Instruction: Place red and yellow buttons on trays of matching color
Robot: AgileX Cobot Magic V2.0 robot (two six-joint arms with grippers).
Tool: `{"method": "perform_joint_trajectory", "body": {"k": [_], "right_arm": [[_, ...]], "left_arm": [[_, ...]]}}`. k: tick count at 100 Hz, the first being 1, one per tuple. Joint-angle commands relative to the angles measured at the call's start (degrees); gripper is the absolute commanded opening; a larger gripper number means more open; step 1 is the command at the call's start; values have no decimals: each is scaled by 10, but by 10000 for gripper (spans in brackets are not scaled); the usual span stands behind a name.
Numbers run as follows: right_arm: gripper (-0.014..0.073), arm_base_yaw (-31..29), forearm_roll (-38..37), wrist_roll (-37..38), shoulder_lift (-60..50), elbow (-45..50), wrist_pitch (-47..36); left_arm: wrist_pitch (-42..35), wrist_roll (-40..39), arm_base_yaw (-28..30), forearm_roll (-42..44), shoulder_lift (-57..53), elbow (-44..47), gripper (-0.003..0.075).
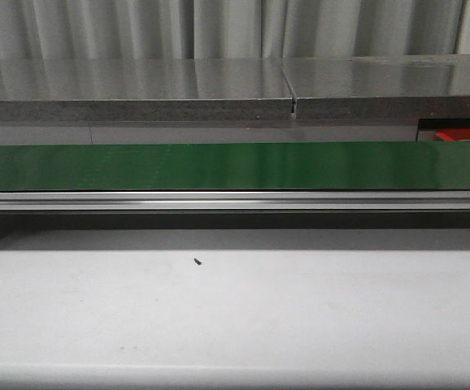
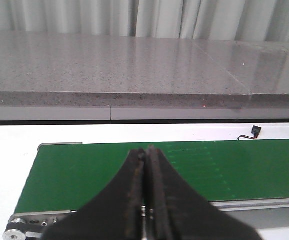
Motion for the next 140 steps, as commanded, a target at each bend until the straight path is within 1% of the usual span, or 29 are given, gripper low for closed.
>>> {"method": "perform_joint_trajectory", "body": {"k": [1,30,41,52,57,61,66,68,71,73,78,80,86,90,93,97,100,103,106,113,118,140], "right_arm": [[-117,-4,0,-1,-9,0,-48],[-117,-4,0,-1,-9,0,-48],[-117,-4,0,-1,-9,0,-48],[-117,-4,0,-1,-9,0,-48],[-117,-4,0,-1,-9,0,-48],[-117,-4,0,-1,-9,0,-48],[-117,-4,0,-1,-9,0,-48],[-117,-4,0,-1,-9,0,-48],[-117,-4,0,-1,-9,0,-48],[-117,-4,0,-1,-9,0,-48],[-117,-4,0,-1,-9,0,-48],[-117,-4,0,-1,-9,0,-48],[-117,-4,0,-1,-9,0,-48],[-117,-4,0,-1,-9,0,-48],[-117,-4,0,-1,-9,0,-48],[-117,-4,0,-1,-9,0,-48],[-117,-4,0,-1,-9,0,-48],[-117,-4,0,-1,-9,0,-48],[-117,-4,0,-1,-9,0,-48],[-117,-4,0,-1,-9,0,-48],[-117,-4,0,-1,-9,0,-48],[-117,-4,0,-1,-9,0,-48]], "left_arm": [[-19,-2,-4,-17,3,-15,-19],[-20,-2,-4,-17,3,-14,-19],[-48,-2,-4,-18,3,-10,-19],[-61,-2,-4,-22,3,0,-19],[-61,-5,-4,-9,1,4,-19],[-56,-16,-4,19,-4,4,-19],[-49,-58,-5,81,-11,4,-19],[-48,-88,-8,114,-14,4,-19],[-46,-150,-10,163,-19,4,-19],[-46,-178,-12,204,-23,4,-19],[-46,-297,-19,303,-32,7,-19],[-46,-327,-22,345,-36,8,-19],[-53,-462,-31,471,-49,18,-19],[-65,-547,-39,537,-58,28,-19],[-77,-598,-45,597,-67,36,-19],[-100,-652,-53,643,-77,51,-19],[-123,-672,-56,673,-87,63,-19],[-147,-681,-58,685,-95,76,-19],[-176,-681,-59,688,-103,93,-19],[-218,-681,-59,694,-127,124,-19],[-228,-681,-59,697,-145,144,-19],[-224,-681,-59,702,-247,220,-19]]}}
